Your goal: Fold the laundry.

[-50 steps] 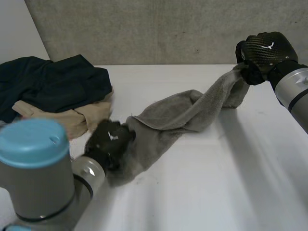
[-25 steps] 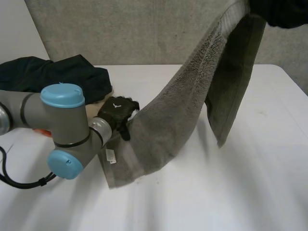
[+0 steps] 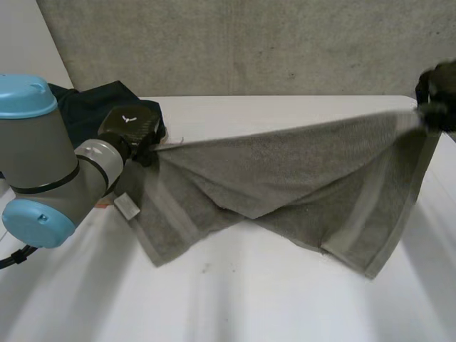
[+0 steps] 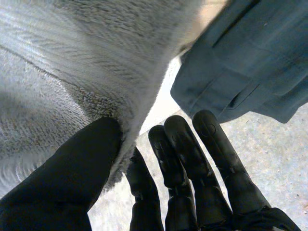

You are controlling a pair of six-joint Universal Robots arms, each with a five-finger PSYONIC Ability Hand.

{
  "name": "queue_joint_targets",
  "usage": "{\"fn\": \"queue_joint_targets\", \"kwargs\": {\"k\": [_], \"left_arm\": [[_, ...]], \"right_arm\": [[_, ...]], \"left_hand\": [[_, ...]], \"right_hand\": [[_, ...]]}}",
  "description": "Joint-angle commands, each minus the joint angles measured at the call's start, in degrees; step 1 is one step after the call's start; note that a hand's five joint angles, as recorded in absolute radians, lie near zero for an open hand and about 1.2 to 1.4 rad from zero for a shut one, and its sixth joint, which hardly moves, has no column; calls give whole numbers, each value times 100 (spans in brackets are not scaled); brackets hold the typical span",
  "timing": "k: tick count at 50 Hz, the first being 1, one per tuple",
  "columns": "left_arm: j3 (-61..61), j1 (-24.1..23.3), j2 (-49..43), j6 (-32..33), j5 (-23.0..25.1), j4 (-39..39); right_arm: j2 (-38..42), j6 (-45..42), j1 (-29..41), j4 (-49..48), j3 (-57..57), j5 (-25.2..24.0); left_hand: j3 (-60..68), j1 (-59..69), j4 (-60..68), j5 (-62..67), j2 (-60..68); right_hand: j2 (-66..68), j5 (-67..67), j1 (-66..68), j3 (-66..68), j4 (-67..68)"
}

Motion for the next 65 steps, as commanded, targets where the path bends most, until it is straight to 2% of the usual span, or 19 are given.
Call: {"fn": "queue_joint_targets", "kwargs": {"k": [1,5,8,10,14,15,17,19,23,27,34,40,46,52,54,57,61,65], "left_arm": [[671,-34,-958,1458,-104,-100],[1733,-78,-1706,2110,-244,-30],[2439,-96,-2024,2191,-262,268],[3089,-114,-2209,2227,-271,794],[3802,-131,-2227,2218,-315,1963],[3882,-131,-2192,2200,-332,2183],[3935,-157,-2061,2183,-341,2779],[3918,-175,-1911,2156,-341,3019],[3681,-210,-1577,1744,-333,3003],[2770,-202,-1051,1287,-315,2845],[1152,-228,-619,1251,-306,2616],[-265,-465,-583,1260,-315,2229],[-942,-422,-855,1207,-280,2229],[-934,-228,-1128,1225,-245,2238],[-908,-123,-1224,1251,-245,2238],[-864,-70,-1348,1260,-288,2238],[-899,-17,-1366,1260,-271,2264],[-925,149,-1366,1277,-245,2352]], "right_arm": [[1336,-1160,600,366,-897,1431],[2013,-1319,1031,296,-1600,1889],[2462,-1231,1268,-46,-2399,2161],[2594,-1117,1321,-449,-2777,2346],[2621,-853,1331,-2328,-3271,2952],[2525,-827,1357,-3115,-3271,3153],[2376,-835,1383,-3788,-3227,3269],[2226,-835,1427,-4141,-3157,3235],[2129,-765,1497,-4055,-3061,3016],[1962,-765,1533,-3766,-2569,2830],[1628,-765,1471,-2923,-1418,2470],[1628,-765,1156,-2017,-522,2154],[1619,-826,645,-1823,551,1390],[1628,-818,443,-1822,807,1151],[1628,-783,390,-1814,807,1160],[1628,-774,320,-1822,807,1160],[1636,-791,285,-1822,772,1160],[1628,-782,267,-1814,763,1134]], "left_hand": [[1197,1277,1141,1476,1152],[1197,1277,1141,1476,1152],[1197,1277,1141,1476,1152],[1197,1277,1141,1476,1152],[1197,1277,1141,1476,1152],[1197,1277,1141,1476,1152],[1197,1277,1141,1476,1152],[1197,1277,1141,1476,1152],[1197,1277,1141,1476,1152],[1197,1277,1141,1476,1152],[1197,1277,1141,1476,1152],[1197,1277,1141,1476,1152],[1197,1277,1141,1476,1152],[-1219,-1139,-1275,-939,-1264],[-2695,-2614,-2751,-2415,-2740],[-2787,-2706,-2843,-2507,-2832],[-3578,-3497,-3633,-3298,-3622],[-3545,-3464,-3601,-3265,-3590]], "right_hand": [[1251,1243,1726,1161,1134],[1251,1243,1726,1161,1134],[1251,1243,1726,1161,1134],[1251,1243,1726,1161,1134],[1251,1243,1726,1161,1134],[1251,1243,1726,1161,1134],[1251,1243,1726,1161,1134],[1251,1243,1726,1161,1134],[1251,1243,1726,1161,1134],[1251,1243,1726,1161,1134],[1251,1243,1726,1161,1134],[1251,1243,1726,1161,1134],[1251,1243,1726,1161,1134],[1251,1243,1726,1161,1134],[1251,1243,1726,1161,1134],[1251,1243,1726,1161,1134],[1251,1243,1726,1161,1134],[1251,1243,1726,1161,1134]]}}
